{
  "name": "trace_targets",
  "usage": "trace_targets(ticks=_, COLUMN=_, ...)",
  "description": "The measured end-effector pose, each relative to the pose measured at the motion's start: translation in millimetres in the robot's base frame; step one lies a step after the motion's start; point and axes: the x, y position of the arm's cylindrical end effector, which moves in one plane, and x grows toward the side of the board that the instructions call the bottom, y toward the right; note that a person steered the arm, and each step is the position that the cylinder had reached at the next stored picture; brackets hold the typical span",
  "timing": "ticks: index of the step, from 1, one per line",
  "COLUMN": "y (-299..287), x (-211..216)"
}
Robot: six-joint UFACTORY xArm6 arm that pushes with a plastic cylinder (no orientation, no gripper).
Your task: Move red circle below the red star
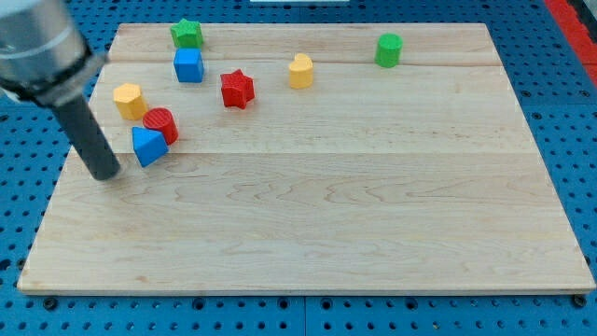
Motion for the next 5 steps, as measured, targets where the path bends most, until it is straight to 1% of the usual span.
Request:
trace_targets(ticks=1, y=0, x=-25)
trace_targets(ticks=3, y=67, x=-25)
trace_targets(ticks=4, y=74, x=-26)
trace_targets(ticks=5, y=47, x=-44)
